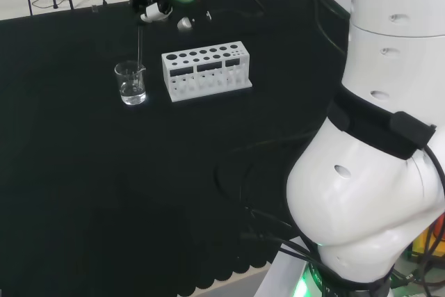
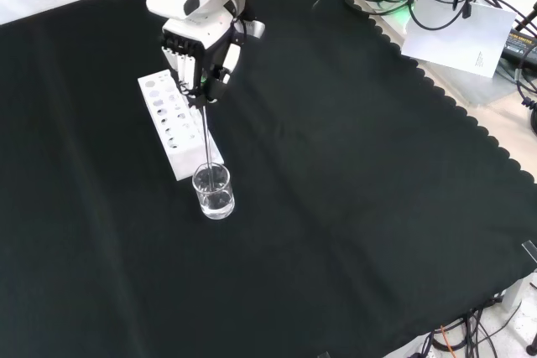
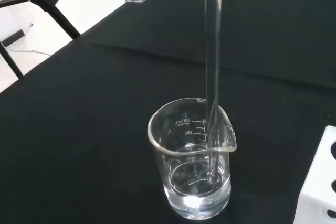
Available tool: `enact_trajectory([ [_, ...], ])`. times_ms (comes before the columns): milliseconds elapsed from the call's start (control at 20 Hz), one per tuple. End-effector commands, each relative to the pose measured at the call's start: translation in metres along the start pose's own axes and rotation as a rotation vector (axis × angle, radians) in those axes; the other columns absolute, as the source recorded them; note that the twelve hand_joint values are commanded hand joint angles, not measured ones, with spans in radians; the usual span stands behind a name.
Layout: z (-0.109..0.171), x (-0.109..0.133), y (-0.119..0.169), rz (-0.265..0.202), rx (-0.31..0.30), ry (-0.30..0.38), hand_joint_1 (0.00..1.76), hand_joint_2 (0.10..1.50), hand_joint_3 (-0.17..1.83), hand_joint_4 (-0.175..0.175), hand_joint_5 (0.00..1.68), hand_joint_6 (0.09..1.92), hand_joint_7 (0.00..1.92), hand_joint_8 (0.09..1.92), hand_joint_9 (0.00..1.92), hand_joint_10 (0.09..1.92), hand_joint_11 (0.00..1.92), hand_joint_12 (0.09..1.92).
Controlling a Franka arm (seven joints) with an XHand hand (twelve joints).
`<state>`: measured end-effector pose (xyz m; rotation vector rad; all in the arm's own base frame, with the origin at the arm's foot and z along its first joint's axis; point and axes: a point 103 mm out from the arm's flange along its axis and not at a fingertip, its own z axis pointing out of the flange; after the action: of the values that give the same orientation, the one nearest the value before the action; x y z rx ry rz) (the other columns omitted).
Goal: Stir in the beaker to the left of the white test tube rack with the glass rod.
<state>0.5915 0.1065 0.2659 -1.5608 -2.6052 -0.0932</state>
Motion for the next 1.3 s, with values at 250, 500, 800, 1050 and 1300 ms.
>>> enact_trajectory([
  [250, 0.011, 0.041, 0.013, -0.079, 0.016, 0.003, 1.31, 1.03, -0.01, -0.175, 1.15, 0.43, 1.25, 0.85, 1.73, 0.5, 1.72, 0.3],
  [500, 0.014, 0.036, 0.028, -0.083, 0.01, 0.006, 1.31, 1.03, -0.01, -0.175, 1.15, 0.42, 1.25, 0.85, 1.73, 0.5, 1.72, 0.3],
  [800, 0.012, 0.026, 0.031, -0.071, 0.0, 0.008, 1.31, 1.03, 0.0, -0.175, 1.16, 0.42, 1.25, 0.85, 1.73, 0.49, 1.72, 0.3],
  [1050, 0.008, 0.011, 0.021, -0.055, 0.004, 0.011, 1.31, 1.03, 0.0, -0.175, 1.16, 0.42, 1.25, 0.85, 1.73, 0.49, 1.72, 0.3],
  [1300, 0.007, 0.013, 0.008, -0.043, 0.007, -0.001, 1.31, 1.03, 0.0, -0.175, 1.16, 0.42, 1.25, 0.85, 1.73, 0.49, 1.72, 0.3],
])
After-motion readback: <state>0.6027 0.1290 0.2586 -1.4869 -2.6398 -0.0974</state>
